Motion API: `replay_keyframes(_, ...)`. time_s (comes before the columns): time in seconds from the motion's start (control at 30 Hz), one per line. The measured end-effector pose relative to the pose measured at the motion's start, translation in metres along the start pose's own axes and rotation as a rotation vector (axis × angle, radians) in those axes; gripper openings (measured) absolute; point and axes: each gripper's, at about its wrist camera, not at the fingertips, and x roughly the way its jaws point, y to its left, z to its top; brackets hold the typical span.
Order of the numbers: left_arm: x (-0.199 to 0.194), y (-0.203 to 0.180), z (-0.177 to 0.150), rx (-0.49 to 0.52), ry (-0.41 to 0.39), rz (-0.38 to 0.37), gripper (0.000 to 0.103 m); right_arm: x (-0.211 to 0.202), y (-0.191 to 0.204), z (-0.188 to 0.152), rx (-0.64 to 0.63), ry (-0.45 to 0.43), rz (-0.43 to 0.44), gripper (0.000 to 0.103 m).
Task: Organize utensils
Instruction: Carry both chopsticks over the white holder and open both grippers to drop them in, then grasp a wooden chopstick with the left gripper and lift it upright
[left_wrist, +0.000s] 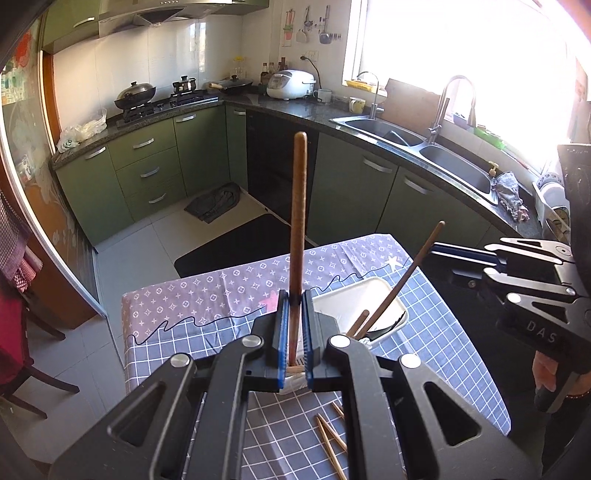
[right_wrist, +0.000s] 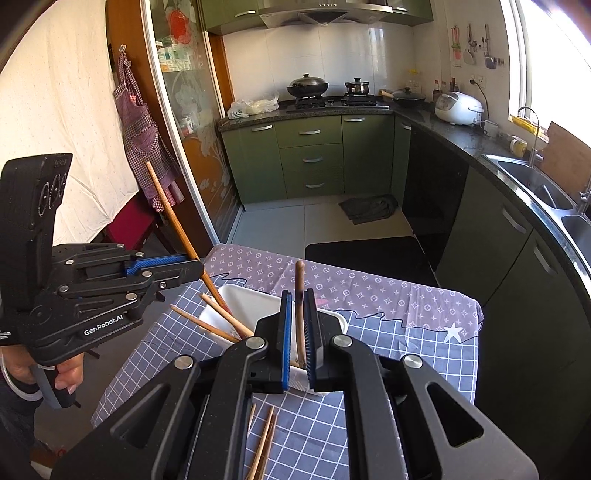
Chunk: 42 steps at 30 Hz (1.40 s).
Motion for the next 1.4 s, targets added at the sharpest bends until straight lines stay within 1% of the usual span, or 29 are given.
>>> replay_keyframes(0.03, -0.004, 0.0, 0.001, 0.0, -0.007, 0.001, 0.007, -0.007, 0.001, 0.0, 0.0, -0.01, 0.004, 0.007)
replay_keyframes(0.1, -0.015, -0.001, 0.004, -0.001, -0.026, 0.006, 0.012, -0.023, 0.002, -0.001, -0.001, -0.032, 0.015, 0.007)
replay_keyframes(0.17, -0.027, -0.002, 0.007, 0.005, -0.044, 0.013, 0.028, -0.042, 0.004, -0.004, -0.002, -0.061, 0.02, 0.009)
replay_keyframes(0.2, -0.033, -0.003, 0.008, 0.007, -0.053, 0.018, 0.03, -0.051, 0.005, -0.006, -0.002, -0.073, 0.023, 0.01)
replay_keyframes(0.3, -0.048, -0.005, 0.008, 0.002, -0.062, 0.014, 0.03, -0.078, 0.007, -0.015, -0.001, -0.098, 0.04, 0.01)
replay_keyframes(0.33, -0.054, -0.006, 0.007, -0.005, -0.065, 0.008, 0.03, -0.087, 0.008, -0.02, -0.001, -0.102, 0.05, 0.012)
replay_keyframes(0.37, -0.06, -0.007, 0.004, -0.009, -0.067, -0.001, 0.03, -0.094, 0.009, -0.027, -0.002, -0.106, 0.055, 0.017)
replay_keyframes(0.43, -0.073, -0.01, -0.004, -0.005, -0.068, -0.008, 0.03, -0.107, 0.009, -0.046, 0.0, -0.109, 0.051, 0.021)
replay_keyframes(0.5, -0.083, -0.013, -0.016, -0.007, -0.048, -0.009, 0.03, -0.112, 0.006, -0.071, 0.013, -0.09, 0.056, 0.021)
replay_keyframes(0.53, -0.086, -0.014, -0.025, -0.009, -0.023, -0.022, 0.031, -0.112, 0.002, -0.085, 0.026, -0.072, 0.058, 0.021)
replay_keyframes(0.6, -0.084, -0.019, -0.046, -0.015, 0.047, -0.035, 0.032, -0.104, -0.007, -0.115, 0.059, -0.021, 0.061, 0.026)
replay_keyframes(0.63, -0.08, -0.021, -0.059, -0.018, 0.09, -0.038, 0.032, -0.096, -0.01, -0.13, 0.076, 0.014, 0.054, 0.03)
replay_keyframes(0.67, -0.073, -0.024, -0.073, -0.018, 0.14, -0.043, 0.032, -0.087, -0.015, -0.145, 0.088, 0.053, 0.048, 0.031)
replay_keyframes(0.77, -0.04, -0.03, -0.118, -0.043, 0.309, -0.093, 0.032, -0.056, -0.03, -0.184, 0.136, 0.182, 0.041, 0.031)
replay_keyframes(0.83, -0.015, -0.034, -0.143, -0.055, 0.415, -0.098, 0.032, -0.04, -0.041, -0.206, 0.163, 0.251, 0.036, 0.031)
replay_keyframes(0.93, 0.018, -0.039, -0.17, -0.07, 0.526, -0.077, 0.031, -0.026, -0.052, -0.226, 0.2, 0.302, 0.05, 0.032)
replay_keyframes(0.97, 0.029, -0.04, -0.176, -0.076, 0.559, -0.067, 0.028, -0.024, -0.053, -0.23, 0.205, 0.309, 0.051, 0.033)
replay_keyframes(1.07, 0.054, -0.042, -0.187, -0.101, 0.629, -0.039, 0.027, -0.021, -0.055, -0.24, 0.216, 0.315, 0.062, 0.034)
replay_keyframes(1.13, 0.069, -0.042, -0.189, -0.134, 0.669, -0.039, 0.025, -0.02, -0.056, -0.242, 0.22, 0.319, 0.071, 0.035)
replay_keyframes(1.17, 0.075, -0.042, -0.19, -0.143, 0.683, -0.032, 0.023, -0.018, -0.057, -0.244, 0.221, 0.322, 0.077, 0.037)
replay_keyframes(1.23, 0.087, -0.042, -0.193, -0.154, 0.713, -0.007, 0.022, -0.015, -0.06, -0.245, 0.225, 0.326, 0.085, 0.039)
replay_keyframes(1.3, 0.095, -0.043, -0.197, -0.162, 0.74, 0.015, 0.018, -0.014, -0.061, -0.248, 0.228, 0.328, 0.091, 0.039)
replay_keyframes(1.4, 0.102, -0.046, -0.2, -0.155, 0.761, 0.034, 0.015, -0.013, -0.061, -0.25, 0.23, 0.326, 0.103, 0.039)
